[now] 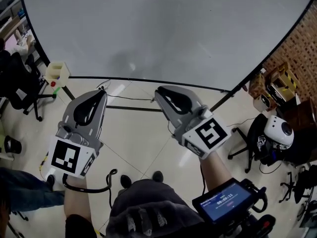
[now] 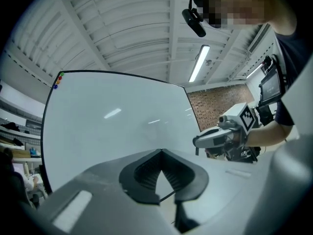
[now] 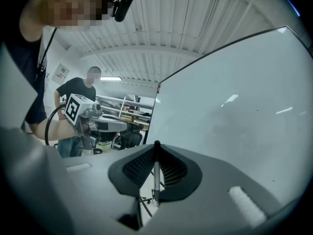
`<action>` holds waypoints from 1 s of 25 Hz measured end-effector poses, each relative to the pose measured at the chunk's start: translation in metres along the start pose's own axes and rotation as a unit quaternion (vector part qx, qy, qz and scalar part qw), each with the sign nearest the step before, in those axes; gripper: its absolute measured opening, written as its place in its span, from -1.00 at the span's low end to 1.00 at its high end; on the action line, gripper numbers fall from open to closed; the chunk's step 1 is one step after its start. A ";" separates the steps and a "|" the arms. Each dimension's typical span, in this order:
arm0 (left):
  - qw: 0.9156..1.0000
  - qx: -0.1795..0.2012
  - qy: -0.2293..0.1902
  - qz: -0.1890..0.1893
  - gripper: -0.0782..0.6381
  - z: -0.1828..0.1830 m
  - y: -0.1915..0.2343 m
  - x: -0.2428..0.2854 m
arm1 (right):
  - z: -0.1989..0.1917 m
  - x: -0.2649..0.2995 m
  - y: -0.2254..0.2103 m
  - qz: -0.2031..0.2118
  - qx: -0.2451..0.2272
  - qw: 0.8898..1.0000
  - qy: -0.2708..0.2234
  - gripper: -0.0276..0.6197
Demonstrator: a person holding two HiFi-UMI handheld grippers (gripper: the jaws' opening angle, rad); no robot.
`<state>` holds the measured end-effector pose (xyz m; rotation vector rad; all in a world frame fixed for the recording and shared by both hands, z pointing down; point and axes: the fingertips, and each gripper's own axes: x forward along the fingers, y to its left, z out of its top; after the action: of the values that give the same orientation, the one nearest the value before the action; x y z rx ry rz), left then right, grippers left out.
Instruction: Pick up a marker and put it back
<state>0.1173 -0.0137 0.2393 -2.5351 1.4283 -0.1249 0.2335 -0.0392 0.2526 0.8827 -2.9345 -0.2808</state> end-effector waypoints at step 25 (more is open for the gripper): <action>0.997 0.015 0.048 0.057 -0.76 0.006 -0.051 0.047 | -0.014 -0.049 -0.077 0.039 0.030 0.998 -0.027 -0.82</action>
<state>0.1859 -0.0277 0.2437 -2.4469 1.5890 -0.2491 0.3180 -0.0774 0.2507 0.7780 -3.0337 -0.2151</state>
